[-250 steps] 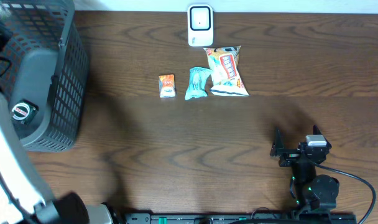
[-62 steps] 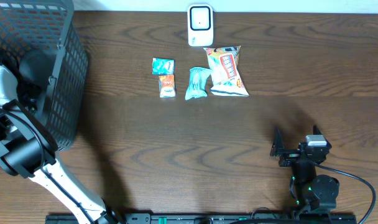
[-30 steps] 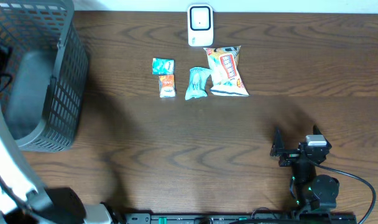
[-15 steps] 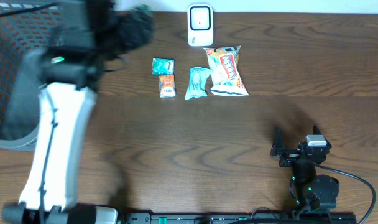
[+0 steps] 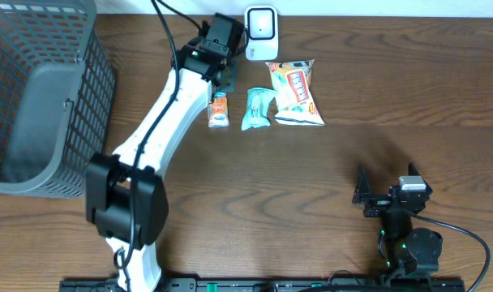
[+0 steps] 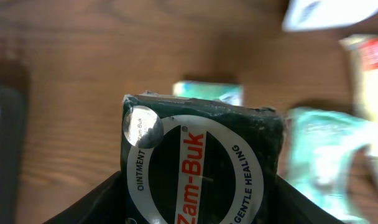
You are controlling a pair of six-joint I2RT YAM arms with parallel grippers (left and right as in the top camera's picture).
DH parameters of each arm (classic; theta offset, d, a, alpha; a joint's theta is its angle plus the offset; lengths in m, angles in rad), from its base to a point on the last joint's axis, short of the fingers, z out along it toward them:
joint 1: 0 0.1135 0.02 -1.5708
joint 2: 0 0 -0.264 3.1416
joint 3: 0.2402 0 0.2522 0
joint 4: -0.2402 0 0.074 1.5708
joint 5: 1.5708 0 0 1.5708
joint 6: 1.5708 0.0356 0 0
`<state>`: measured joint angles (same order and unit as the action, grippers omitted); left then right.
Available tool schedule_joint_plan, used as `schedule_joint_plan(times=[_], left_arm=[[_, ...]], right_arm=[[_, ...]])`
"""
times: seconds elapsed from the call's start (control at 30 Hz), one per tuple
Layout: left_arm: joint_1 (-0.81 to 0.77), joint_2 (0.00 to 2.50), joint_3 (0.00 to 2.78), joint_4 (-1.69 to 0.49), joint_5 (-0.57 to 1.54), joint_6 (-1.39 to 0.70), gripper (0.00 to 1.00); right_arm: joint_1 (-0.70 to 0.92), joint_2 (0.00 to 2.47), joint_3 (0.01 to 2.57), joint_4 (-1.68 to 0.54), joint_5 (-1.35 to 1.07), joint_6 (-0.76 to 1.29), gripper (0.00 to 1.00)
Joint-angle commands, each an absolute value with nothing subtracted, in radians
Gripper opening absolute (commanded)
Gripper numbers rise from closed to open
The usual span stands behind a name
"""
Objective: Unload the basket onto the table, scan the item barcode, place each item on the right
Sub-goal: 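Grasp the Zam-Buk tin and carry it out of the basket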
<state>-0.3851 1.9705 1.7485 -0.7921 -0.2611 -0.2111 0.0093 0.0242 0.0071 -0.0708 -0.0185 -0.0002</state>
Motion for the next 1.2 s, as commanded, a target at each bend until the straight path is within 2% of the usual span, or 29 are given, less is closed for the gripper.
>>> schedule_joint_plan(times=[0.0,0.13,0.27,0.6,0.67,0.73,0.83,0.9,1.17], left_arm=[[-0.343,2.008,1.756,-0.848,-0.349,-0.216,0.57],[-0.307,2.023,1.756,-0.928,-0.337,-0.275,0.57],[-0.291,2.023,1.744,-0.937,-0.199,-0.274,0.57],[-0.263,2.023,1.630,-0.895,-0.202,-0.274,0.57],[-0.252,2.023,1.616,-0.868,-0.201,-0.275,0.59],[-0.252,2.024,1.604,-0.850,-0.194,-0.274,0.67],[-0.252,2.024,1.599,-0.835,-0.190,-0.275,0.67],[-0.252,2.024,1.599,-0.832,-0.190,-0.275,0.72],[-0.252,1.993,1.620,-0.829,-0.191,-0.275,0.72]], right_arm=[[0.009,0.021,0.006,-0.075,-0.014,0.014,0.99],[0.009,0.021,0.006,-0.075,-0.014,0.014,0.99],[0.009,0.021,0.006,-0.075,-0.014,0.014,0.99],[0.009,0.021,0.006,-0.075,-0.014,0.014,0.99],[0.009,0.021,0.006,-0.075,-0.014,0.014,0.99],[0.009,0.021,0.006,-0.075,-0.014,0.014,0.99],[0.009,0.021,0.006,-0.075,-0.014,0.014,0.99],[0.009,0.021,0.006,-0.075,-0.014,0.014,0.99],[0.009,0.021,0.006,-0.075,-0.014,0.014,0.99]])
